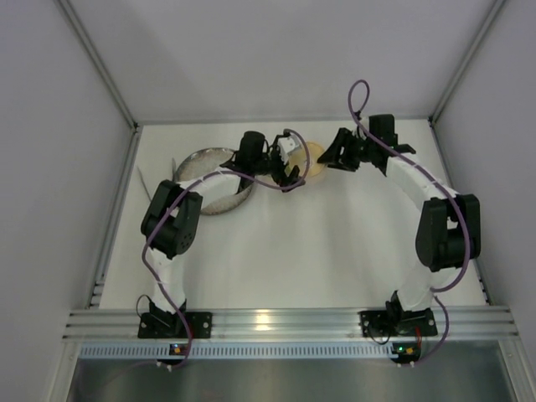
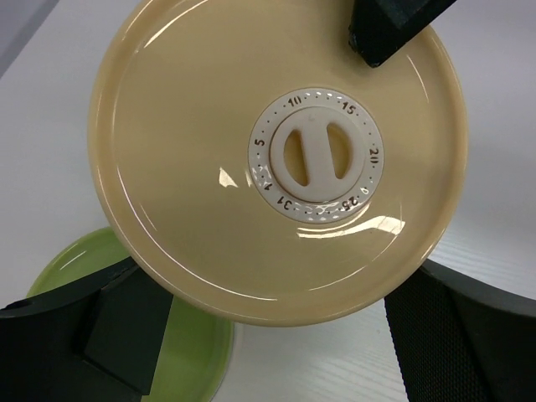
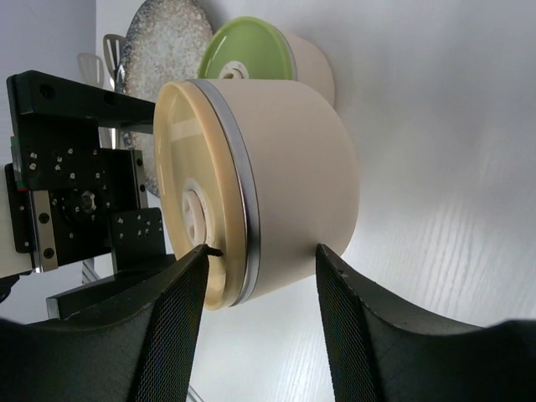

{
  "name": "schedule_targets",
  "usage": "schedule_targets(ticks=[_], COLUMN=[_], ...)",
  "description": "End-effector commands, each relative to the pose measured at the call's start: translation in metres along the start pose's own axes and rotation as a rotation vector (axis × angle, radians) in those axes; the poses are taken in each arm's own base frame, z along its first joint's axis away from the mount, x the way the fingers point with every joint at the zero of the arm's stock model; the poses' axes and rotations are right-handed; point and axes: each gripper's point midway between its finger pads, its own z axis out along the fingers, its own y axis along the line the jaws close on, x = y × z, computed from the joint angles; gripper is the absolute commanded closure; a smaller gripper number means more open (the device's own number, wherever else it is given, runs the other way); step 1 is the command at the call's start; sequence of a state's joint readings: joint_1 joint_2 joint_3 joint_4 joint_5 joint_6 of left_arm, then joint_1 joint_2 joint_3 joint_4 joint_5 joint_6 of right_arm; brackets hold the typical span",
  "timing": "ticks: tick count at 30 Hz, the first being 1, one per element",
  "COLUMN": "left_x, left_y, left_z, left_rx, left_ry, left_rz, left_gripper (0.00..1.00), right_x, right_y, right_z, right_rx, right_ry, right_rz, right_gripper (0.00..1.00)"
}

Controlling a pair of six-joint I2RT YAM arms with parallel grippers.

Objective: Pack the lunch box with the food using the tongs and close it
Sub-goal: Pick up the packing box from the center of the board, then place the packing box into the packing box.

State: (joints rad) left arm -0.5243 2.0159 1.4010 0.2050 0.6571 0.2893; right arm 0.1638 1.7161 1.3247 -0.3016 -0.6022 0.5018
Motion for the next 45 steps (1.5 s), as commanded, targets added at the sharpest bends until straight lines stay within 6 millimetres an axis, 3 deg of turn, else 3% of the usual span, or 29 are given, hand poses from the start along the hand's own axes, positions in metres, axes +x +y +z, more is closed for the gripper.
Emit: schedule_targets(ticks=[1, 10, 16, 28, 33, 45], left_x=[-0.114, -0.120, -0.111, -0.084, -0.070, -0.069], left_y=[-0.035, -0.006, 0.004, 0.025, 0.024, 0.019], left_z=[-0.012, -0.035, -0.046, -0.062, -0.062, -0.064], left_rx=[0.135, 0.081, 0.063, 0.007, 0.007, 0.034], left_ry=[-0.265, -0.275, -0.248, -0.185, -0.158, -0.164], left_rz=[0.196, 0.184, 0.182, 0.188, 0.179, 0.126], left_gripper=[0.01, 0.01, 0.01, 0.01, 0.01, 0.01], right_x=[0.023, 0.024, 0.020, 0.026, 0.030, 0.041], right_y=[0.074, 0.081, 0.100, 0.115, 0.116, 0.123], right_z=[0.020, 0.056, 0.074, 0.107, 0.114, 0.103], right_rx=[-0.219, -0.250, -0.279, -0.287, -0.280, -0.225], right_ry=[0.119, 0.150, 0.158, 0.200, 0.215, 0.246], right_rz=[-0.044, -0.009, -0.026, -0.036, -0.035, -0.048], right_gripper=[0.48, 0.48, 0.48, 0.49, 0.49, 0.50])
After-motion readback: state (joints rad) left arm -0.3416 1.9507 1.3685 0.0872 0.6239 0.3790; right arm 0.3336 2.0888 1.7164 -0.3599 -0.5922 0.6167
